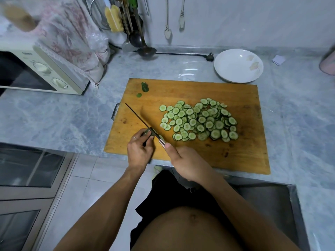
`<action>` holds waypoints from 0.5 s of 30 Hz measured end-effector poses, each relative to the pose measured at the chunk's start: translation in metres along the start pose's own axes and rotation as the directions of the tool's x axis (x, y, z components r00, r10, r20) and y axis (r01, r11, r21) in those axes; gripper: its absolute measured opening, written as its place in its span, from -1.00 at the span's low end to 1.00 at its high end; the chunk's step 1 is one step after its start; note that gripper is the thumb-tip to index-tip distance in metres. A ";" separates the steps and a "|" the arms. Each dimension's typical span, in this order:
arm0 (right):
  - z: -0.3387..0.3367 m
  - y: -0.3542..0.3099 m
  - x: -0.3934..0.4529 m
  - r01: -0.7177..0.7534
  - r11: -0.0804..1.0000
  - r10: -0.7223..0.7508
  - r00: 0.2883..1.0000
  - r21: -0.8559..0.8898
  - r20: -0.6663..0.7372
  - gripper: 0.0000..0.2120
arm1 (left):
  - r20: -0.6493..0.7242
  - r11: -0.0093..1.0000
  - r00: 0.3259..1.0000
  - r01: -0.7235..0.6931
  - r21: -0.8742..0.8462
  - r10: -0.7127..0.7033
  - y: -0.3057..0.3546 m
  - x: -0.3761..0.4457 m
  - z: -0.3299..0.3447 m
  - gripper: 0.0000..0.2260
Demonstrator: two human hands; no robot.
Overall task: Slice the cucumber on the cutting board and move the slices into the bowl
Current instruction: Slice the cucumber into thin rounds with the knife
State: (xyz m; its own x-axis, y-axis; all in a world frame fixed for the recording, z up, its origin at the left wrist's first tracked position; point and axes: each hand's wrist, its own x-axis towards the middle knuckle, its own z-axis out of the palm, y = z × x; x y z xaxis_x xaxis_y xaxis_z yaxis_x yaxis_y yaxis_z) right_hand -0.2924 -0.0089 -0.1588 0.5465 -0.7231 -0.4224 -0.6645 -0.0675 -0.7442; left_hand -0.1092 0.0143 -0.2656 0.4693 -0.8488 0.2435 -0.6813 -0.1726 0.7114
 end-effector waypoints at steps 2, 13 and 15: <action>0.001 -0.001 0.000 -0.004 1.000 0.004 1.000 0.001 0.004 -0.40 | 0.005 1.000 1.000 0.011 -0.003 -0.011 0.000 -0.001 0.000 -0.76; -0.006 -0.002 0.008 -0.074 0.989 0.065 0.995 0.127 0.079 -0.34 | -0.042 0.998 0.997 0.064 0.021 -0.063 0.003 0.002 0.002 -0.80; -0.002 -0.003 0.013 -0.081 0.988 0.071 0.994 0.131 0.081 -0.35 | -0.045 0.998 0.997 0.059 0.028 -0.057 0.002 0.003 0.002 -0.80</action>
State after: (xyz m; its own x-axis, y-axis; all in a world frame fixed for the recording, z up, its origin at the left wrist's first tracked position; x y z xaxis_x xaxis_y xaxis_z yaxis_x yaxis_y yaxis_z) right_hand -0.2846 -0.0197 -0.1611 0.5372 -0.6684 -0.5145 -0.6341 0.0822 -0.7689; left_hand -0.1107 0.0105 -0.2646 0.5323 -0.8143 0.2316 -0.6681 -0.2359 0.7057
